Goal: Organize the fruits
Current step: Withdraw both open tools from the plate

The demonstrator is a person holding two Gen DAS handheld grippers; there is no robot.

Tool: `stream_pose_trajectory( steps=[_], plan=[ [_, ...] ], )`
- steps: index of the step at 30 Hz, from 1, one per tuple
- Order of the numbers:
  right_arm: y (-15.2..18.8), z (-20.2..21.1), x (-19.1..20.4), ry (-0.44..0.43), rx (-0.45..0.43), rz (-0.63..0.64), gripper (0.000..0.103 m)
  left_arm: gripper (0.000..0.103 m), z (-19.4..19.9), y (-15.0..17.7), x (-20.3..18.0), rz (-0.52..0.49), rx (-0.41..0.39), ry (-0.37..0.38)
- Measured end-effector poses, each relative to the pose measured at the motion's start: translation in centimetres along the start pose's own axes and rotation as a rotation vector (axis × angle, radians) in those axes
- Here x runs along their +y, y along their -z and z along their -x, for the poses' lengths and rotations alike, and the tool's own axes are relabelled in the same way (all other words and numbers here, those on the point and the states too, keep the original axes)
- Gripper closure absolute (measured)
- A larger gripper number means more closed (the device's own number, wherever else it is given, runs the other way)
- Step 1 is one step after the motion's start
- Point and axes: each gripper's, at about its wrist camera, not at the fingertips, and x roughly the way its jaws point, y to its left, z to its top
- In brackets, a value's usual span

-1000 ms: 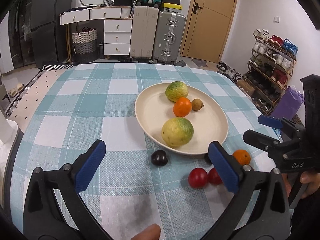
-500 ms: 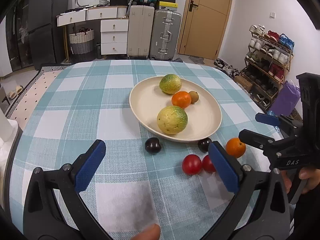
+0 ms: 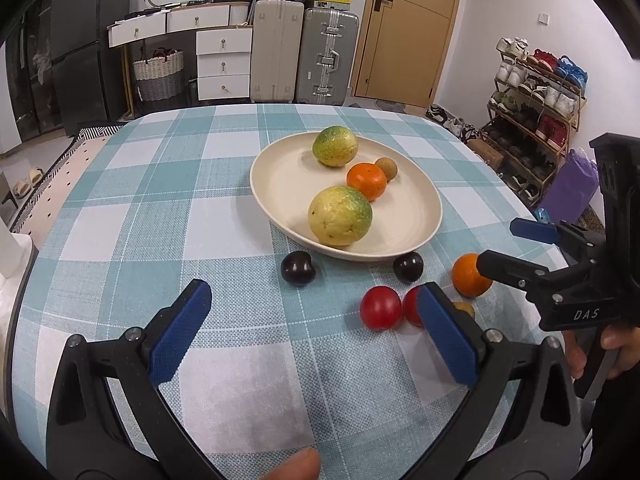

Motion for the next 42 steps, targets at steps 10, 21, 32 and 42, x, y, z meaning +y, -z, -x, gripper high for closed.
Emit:
stream_pose_trajectory(
  steps=[10,21,32,42],
  plan=[
    [0.6,0.2,-0.2,0.01,0.014,0.004,0.0,0.001,-0.7,0.7,-0.5,-0.01,0.028,0.004],
    [1.3,-0.9,-0.1,-0.008,0.079,0.006,0.0,0.001,-1.8,1.4,-0.8,-0.03,0.066,0.007],
    [1.6,-1.8,-0.8,-0.024,0.104,-0.053,0.001,0.001,-3.3,1.4,-0.7,-0.026,0.107,0.0],
    [1.7,-2.0,-0.4,-0.062,0.106,-0.048,0.024,0.001,-3.7,1.5,-1.3,-0.056,0.115,-0.002]
  ],
)
